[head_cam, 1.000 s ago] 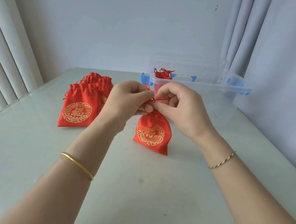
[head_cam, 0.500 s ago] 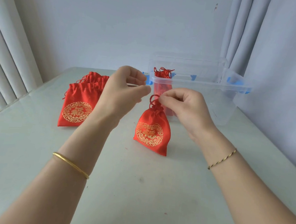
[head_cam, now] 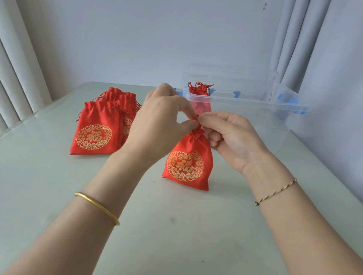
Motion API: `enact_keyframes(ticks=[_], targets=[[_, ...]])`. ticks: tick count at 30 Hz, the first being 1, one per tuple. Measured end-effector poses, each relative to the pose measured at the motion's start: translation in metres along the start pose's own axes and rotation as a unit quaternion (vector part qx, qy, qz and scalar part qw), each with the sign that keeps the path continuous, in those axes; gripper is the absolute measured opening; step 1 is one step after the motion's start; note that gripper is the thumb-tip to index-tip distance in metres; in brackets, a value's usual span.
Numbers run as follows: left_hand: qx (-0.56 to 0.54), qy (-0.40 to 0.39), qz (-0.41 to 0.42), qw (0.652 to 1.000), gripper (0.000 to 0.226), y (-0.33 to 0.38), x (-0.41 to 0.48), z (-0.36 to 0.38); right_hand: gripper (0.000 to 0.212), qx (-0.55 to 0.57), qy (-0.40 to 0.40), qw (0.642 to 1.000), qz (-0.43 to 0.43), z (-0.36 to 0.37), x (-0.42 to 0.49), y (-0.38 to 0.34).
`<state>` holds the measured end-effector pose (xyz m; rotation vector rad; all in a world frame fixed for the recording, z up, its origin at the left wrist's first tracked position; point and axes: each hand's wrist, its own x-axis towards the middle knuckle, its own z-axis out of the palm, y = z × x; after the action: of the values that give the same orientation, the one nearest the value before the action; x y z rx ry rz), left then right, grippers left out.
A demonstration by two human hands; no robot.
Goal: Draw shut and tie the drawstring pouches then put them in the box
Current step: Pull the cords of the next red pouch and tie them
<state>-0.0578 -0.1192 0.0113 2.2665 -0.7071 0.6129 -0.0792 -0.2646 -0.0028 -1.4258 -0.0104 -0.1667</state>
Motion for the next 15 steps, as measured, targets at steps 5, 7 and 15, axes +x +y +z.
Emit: enact_keyframes(ticks=[5,7,15], targets=[[0.007,-0.004,0.010,1.000,0.006,-0.005,0.003,0.000,0.014,-0.079,0.027,0.995,-0.048,-0.009,-0.003,-0.007],[0.004,-0.005,0.011,1.000,0.007,-0.008,0.005,-0.002,0.018,-0.135,0.079,0.985,-0.077,-0.020,0.000,-0.007],[-0.074,-0.045,-0.058,0.995,0.008,-0.007,0.003,0.001,0.014,-0.276,0.071,0.955,-0.081,-0.027,-0.004,-0.006]])
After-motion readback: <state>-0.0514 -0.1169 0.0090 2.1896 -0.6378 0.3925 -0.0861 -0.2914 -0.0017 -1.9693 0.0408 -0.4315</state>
